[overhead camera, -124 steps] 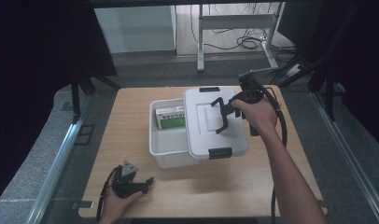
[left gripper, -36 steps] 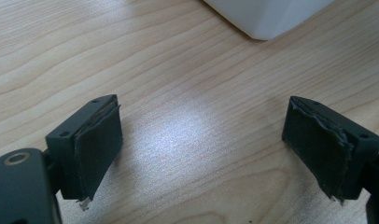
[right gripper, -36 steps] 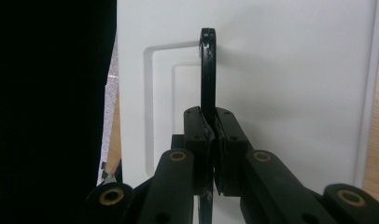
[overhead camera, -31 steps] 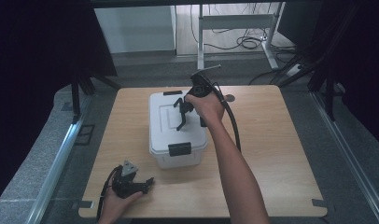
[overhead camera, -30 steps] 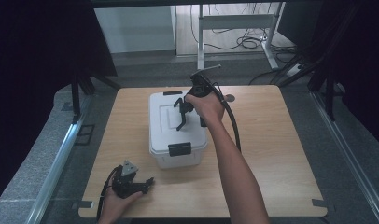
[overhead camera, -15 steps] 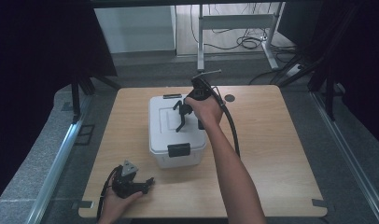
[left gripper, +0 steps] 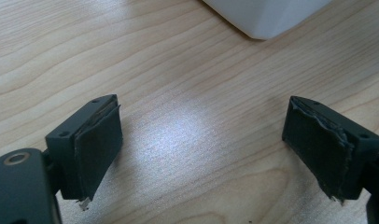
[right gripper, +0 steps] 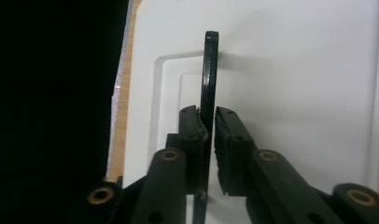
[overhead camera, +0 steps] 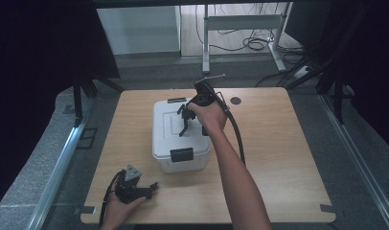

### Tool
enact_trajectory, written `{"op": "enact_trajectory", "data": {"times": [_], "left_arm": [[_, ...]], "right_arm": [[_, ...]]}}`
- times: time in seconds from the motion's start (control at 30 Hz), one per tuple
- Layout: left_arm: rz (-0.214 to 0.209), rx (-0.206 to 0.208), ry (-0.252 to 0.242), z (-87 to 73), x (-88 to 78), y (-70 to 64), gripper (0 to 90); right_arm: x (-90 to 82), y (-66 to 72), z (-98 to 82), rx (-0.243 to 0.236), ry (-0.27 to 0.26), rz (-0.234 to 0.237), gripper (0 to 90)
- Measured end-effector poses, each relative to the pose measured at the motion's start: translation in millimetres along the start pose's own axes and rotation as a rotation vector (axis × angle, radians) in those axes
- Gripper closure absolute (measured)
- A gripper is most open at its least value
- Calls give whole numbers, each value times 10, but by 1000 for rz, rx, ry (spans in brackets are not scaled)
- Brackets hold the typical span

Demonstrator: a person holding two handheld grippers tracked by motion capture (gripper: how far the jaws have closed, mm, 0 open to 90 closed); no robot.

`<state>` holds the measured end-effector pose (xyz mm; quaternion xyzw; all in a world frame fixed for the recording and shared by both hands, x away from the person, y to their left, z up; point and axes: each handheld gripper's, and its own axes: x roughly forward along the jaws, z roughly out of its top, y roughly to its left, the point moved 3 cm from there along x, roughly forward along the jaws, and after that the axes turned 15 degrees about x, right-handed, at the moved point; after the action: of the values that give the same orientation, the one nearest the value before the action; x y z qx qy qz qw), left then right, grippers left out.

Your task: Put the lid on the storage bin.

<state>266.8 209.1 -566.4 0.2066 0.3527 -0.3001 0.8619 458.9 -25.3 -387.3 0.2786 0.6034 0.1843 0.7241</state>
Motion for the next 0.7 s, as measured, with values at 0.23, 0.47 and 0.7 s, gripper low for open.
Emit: {"op": "enact_trajectory", "data": {"times": [0.23, 0.47, 0.7], "left_arm": [[-1, 2, 0, 1, 1, 2, 120], [0, 5, 1, 2, 0, 4, 120], [0, 6, 1, 2, 0, 4, 120]], "right_arm": [[-172, -57, -19, -102, -91, 73, 588], [-453, -246, -133, -179, -160, 139, 495], [-665, -498, -266, -212, -179, 169, 485]]}}
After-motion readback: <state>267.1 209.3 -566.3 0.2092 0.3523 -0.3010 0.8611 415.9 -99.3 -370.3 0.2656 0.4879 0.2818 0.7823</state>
